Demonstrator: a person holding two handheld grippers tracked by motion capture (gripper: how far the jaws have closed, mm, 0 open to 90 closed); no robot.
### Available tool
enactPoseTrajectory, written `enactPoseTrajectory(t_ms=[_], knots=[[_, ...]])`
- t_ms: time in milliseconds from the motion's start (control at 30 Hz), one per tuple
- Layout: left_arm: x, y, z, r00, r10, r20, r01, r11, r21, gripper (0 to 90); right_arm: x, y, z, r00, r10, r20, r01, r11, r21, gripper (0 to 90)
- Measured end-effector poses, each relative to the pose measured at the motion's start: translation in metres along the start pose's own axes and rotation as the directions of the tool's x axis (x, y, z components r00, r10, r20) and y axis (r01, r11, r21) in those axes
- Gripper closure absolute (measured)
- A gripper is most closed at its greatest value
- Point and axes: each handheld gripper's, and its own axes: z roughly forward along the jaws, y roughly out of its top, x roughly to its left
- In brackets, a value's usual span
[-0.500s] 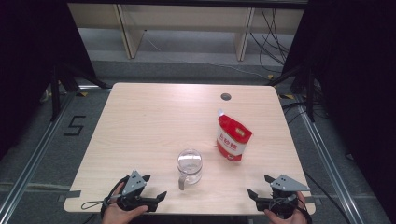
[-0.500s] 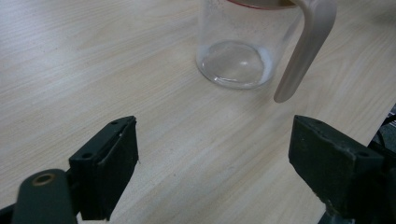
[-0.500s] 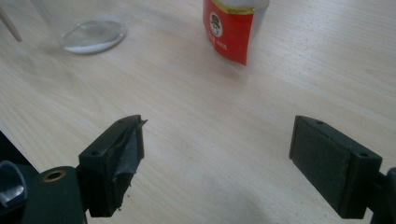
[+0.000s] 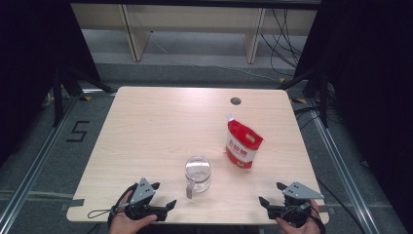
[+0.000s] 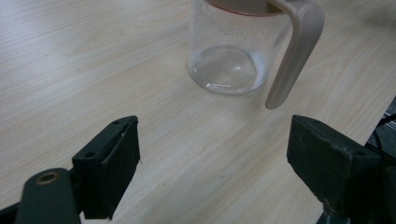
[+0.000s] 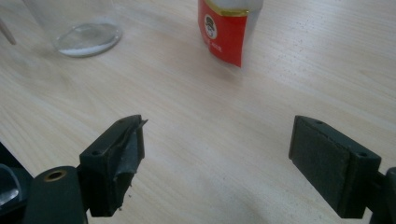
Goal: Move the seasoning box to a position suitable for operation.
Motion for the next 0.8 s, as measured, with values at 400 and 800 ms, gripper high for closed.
enactPoseTrajectory(t_ms=[400,800], knots=[[-0.026,0.023,0.024,0.9944,0.099,0.037,-0.098,0.9947,-0.032,35.9,-0.005,0.000,0.001,0.9994,-0.036,-0.003,0.036,0.999,-0.012,19.0],[-0.032,0.028,0.034,0.9884,0.136,0.068,-0.134,0.9904,-0.036,63.2,-0.003,0.000,0.003,0.9987,-0.049,-0.013,0.049,0.999,0.008,18.8]])
